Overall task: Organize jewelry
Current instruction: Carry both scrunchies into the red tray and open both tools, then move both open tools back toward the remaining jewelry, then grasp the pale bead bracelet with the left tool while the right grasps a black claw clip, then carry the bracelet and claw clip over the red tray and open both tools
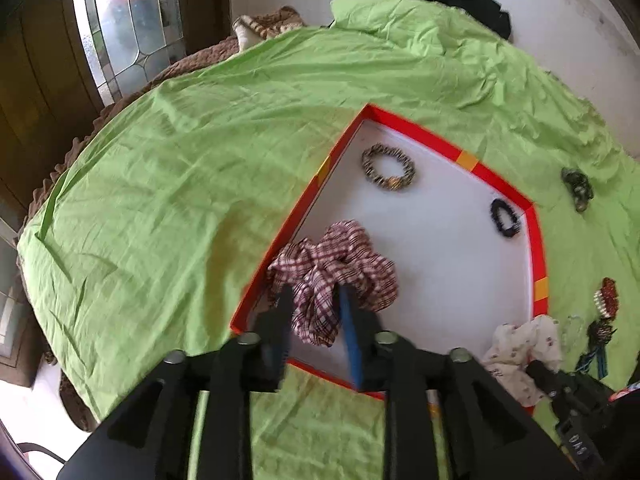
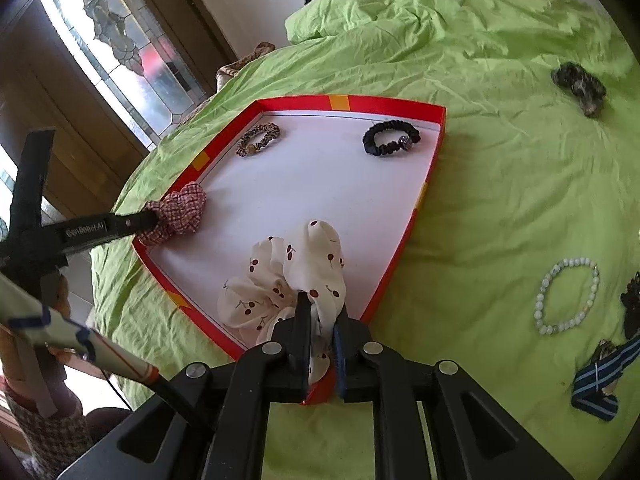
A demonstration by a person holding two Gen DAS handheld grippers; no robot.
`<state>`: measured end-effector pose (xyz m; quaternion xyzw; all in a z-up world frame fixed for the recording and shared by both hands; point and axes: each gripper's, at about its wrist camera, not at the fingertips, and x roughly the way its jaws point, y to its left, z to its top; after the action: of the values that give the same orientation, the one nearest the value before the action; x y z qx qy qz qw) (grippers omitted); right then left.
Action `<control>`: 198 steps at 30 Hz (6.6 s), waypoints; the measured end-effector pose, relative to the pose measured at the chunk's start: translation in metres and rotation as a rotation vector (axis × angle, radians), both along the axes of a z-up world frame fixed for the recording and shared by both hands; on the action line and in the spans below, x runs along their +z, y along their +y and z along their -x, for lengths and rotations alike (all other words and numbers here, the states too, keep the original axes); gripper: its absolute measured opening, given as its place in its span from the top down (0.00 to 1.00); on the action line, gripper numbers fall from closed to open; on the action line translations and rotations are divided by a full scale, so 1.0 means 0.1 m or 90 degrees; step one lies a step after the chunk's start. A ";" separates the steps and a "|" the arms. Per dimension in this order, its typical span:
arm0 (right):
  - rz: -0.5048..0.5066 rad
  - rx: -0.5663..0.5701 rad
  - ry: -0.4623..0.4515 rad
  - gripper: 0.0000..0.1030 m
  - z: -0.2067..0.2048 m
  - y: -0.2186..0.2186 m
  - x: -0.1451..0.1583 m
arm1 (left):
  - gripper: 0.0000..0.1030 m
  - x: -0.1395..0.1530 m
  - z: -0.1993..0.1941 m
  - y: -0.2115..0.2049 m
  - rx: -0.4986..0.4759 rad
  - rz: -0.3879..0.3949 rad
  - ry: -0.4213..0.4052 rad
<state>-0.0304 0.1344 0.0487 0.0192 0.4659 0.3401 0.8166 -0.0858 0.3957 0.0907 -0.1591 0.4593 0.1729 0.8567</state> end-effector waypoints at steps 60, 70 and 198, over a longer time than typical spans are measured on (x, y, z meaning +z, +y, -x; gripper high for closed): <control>0.035 -0.423 -0.110 0.46 0.26 -3.41 0.48 | 0.49 0.21 -0.20 -2.91 -0.332 -0.059 -0.086; -0.031 -0.279 -0.075 0.46 -0.08 -3.13 0.32 | 0.56 -0.40 -0.78 -3.01 -0.378 0.007 -0.022; -0.073 -0.102 0.137 0.88 -1.96 0.65 0.13 | 0.95 -0.39 -1.20 0.04 -0.031 0.182 -0.146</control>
<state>0.1660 0.1992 0.0619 0.1393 0.5273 0.2958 0.7843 0.0339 0.3995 0.0515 -0.2864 0.3824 0.0656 0.8760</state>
